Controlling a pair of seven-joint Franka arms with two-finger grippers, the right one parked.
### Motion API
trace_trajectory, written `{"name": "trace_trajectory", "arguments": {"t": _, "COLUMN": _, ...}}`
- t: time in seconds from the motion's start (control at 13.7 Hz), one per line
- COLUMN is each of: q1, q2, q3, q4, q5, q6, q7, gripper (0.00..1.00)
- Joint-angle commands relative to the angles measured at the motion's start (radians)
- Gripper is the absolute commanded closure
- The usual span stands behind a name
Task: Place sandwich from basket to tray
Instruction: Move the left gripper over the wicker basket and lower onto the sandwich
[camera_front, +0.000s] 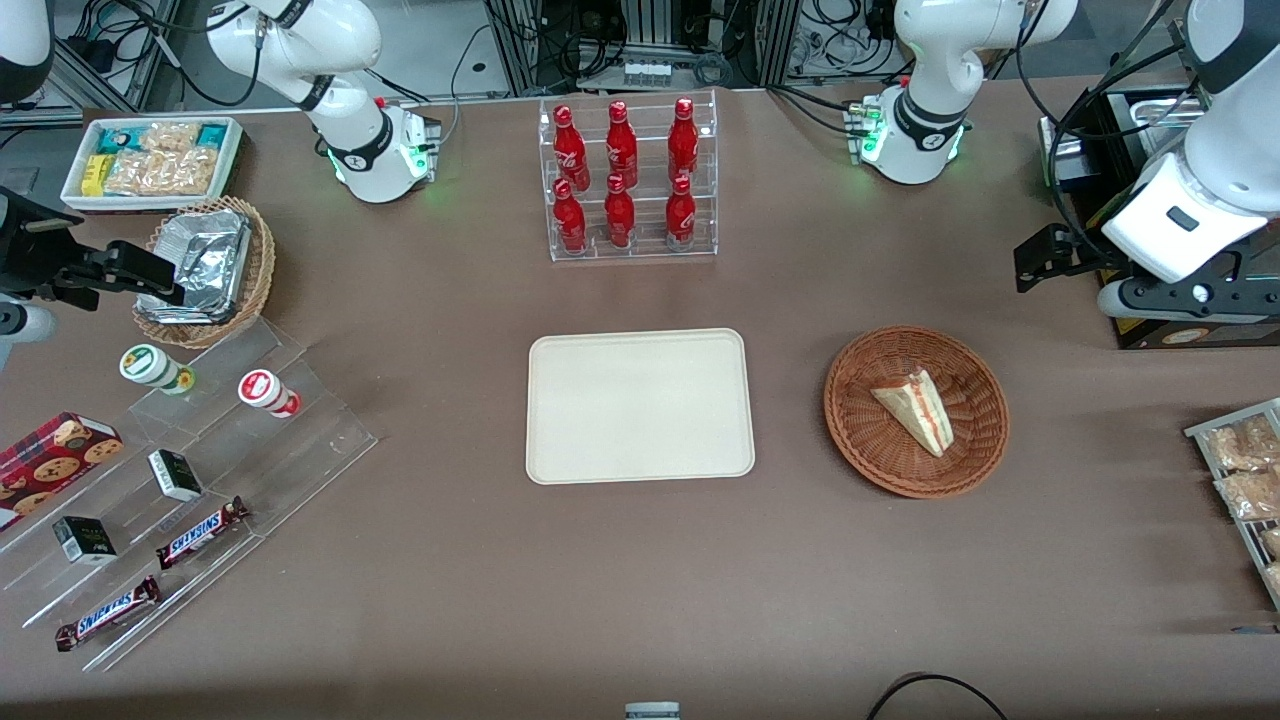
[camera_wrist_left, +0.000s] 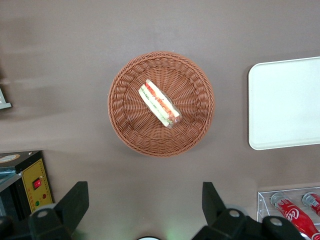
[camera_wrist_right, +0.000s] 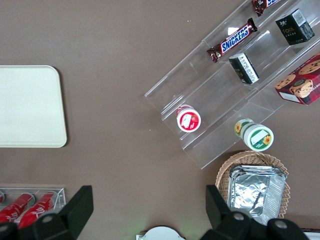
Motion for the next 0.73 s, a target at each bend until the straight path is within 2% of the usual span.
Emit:
{"name": "trace_trajectory", "arguments": {"t": 0.0, "q1": 0.017, "q2": 0.013, "q3": -0.007, "q4": 0.013, "q5": 0.004, "q6": -0.032, "q7": 0.026, "gripper": 0.00}}
{"name": "trace_trajectory", "arguments": {"t": 0.22, "q1": 0.014, "q2": 0.057, "q3": -0.011, "q4": -0.057, "q5": 0.028, "q6": -0.002, "q7": 0.005, "gripper": 0.00}}
{"name": "trace_trajectory", "arguments": {"t": 0.66, "q1": 0.002, "q2": 0.015, "q3": -0.017, "q4": -0.528, "q5": 0.023, "q6": 0.515, "q7": -0.078, "gripper": 0.00}}
